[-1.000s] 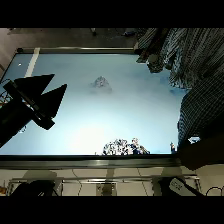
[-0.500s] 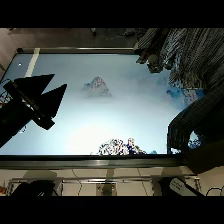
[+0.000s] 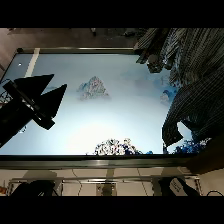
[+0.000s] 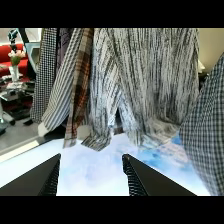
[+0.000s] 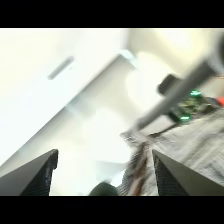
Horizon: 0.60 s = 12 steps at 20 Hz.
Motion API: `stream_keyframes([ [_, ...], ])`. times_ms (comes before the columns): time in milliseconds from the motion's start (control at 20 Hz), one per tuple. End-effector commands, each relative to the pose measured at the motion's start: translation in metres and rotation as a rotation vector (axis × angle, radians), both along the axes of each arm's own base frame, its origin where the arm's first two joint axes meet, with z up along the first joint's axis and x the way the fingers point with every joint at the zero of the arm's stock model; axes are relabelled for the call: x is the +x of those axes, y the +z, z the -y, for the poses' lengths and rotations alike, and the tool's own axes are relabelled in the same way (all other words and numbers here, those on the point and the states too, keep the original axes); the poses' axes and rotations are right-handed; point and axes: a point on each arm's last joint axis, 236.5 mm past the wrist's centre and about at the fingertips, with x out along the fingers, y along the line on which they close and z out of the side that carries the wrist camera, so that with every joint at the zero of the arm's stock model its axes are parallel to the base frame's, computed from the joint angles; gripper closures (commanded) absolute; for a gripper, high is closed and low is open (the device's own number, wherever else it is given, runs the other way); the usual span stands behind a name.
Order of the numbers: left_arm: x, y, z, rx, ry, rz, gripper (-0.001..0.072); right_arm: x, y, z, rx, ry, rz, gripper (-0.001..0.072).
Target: Fold the clothes and pants, and hang the long-sleeved shirts on hangers.
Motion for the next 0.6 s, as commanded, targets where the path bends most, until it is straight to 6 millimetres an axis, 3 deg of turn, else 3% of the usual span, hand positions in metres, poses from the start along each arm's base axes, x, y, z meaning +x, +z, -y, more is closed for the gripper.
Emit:
stream_keyframes([
  [0, 0.01, -0.011, -0.004, 0.075, 0.039, 0.019, 0.0229, 0.04, 0.0, -0.087, -0.199, 0.286, -0.051, 0.0019],
  [100, 0.024, -0.017, -0.007, 0.1, 0.073, 0.019, 0.023, 0.093, -0.04, -0.143, -0.327, 0.449, -0.199, 0.0019],
  [200, 0.049, -0.022, -0.018, 0.117, 0.153, 0.03, 0.023, 0.145, -0.099, -0.193, -0.424, 0.588, -0.378, 0.002],
  [300, 0.077, -0.019, -0.04, 0.09, 0.265, 0.045, 0.023, 0.183, -0.16, -0.231, -0.473, 0.699, -0.547, 0.002],
  [450, 0.099, -0.017, -0.067, 0.068, 0.373, 0.058, 0.0229, 0.213, -0.23, -0.266, -0.494, 0.823, -0.726, 0.002],
  [550, 0.103, -0.019, -0.069, 0.072, 0.381, 0.052, 0.0227, 0.223, -0.254, -0.271, -0.491, 0.849, -0.789, 0.002],
])
